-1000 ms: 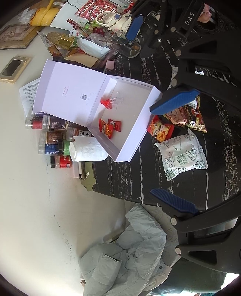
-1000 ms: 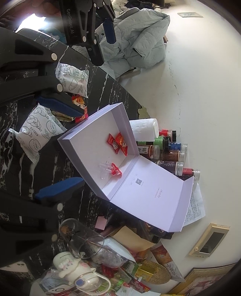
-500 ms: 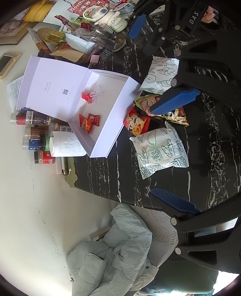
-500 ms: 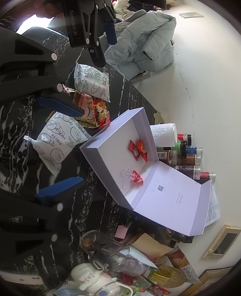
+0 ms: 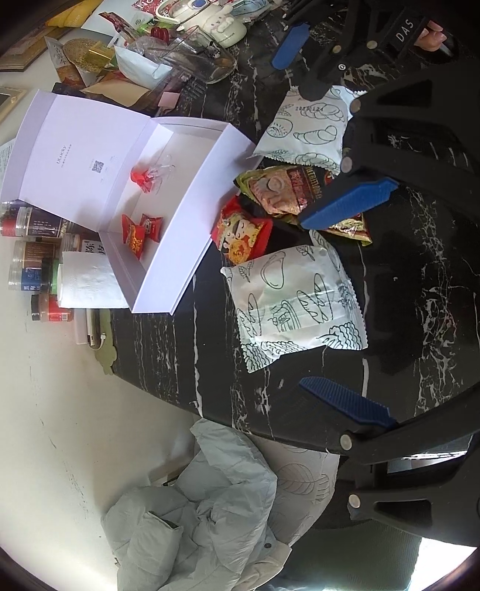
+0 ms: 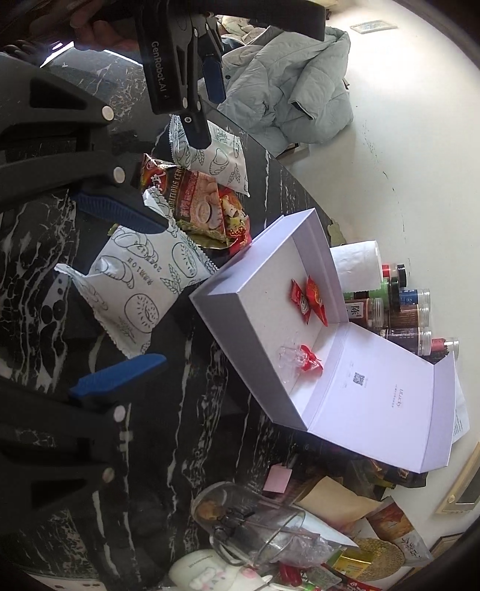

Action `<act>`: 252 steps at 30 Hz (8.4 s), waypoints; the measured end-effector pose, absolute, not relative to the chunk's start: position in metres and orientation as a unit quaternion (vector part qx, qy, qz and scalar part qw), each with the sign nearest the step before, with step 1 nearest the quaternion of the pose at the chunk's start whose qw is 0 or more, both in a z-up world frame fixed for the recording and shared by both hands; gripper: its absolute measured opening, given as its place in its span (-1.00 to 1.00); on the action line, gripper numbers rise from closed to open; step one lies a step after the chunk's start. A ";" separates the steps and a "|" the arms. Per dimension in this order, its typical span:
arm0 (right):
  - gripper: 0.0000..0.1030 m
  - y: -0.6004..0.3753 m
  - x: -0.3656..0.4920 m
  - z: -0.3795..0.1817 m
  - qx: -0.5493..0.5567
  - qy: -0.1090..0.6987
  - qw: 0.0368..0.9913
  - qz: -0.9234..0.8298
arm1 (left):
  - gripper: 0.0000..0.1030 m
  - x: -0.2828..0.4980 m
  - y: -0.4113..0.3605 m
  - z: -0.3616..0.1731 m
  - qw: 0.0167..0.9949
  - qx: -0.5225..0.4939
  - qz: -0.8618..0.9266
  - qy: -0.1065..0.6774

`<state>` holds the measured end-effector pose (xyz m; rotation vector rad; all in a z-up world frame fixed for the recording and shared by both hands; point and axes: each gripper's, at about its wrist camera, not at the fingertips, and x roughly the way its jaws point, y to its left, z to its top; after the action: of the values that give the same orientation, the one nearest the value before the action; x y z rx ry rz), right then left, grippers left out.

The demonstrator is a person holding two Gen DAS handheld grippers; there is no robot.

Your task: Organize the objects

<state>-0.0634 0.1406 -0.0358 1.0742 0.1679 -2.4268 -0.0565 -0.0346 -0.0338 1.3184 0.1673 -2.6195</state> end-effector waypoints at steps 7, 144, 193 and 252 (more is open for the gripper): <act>0.51 0.130 -0.064 -0.046 0.385 0.081 0.278 -0.876 | 0.58 -0.069 -0.043 -0.049 0.107 0.454 -0.882 0.068; 0.10 0.148 -0.041 0.010 0.360 0.117 0.318 -0.869 | 0.15 -0.053 -0.015 0.018 0.015 0.433 -0.901 0.015; 0.10 0.118 -0.262 0.065 0.310 0.110 0.311 -0.892 | 0.14 -0.277 -0.019 0.041 -0.020 0.397 -0.918 0.004; 0.10 0.100 -0.340 -0.037 0.448 0.104 0.350 -0.816 | 0.14 -0.343 0.002 -0.054 -0.072 0.517 -0.850 -0.073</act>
<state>-0.3405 0.0999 -0.0375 1.1613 0.2705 -2.1125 -0.3426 0.0024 -0.0544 1.7014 -0.2390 -2.8002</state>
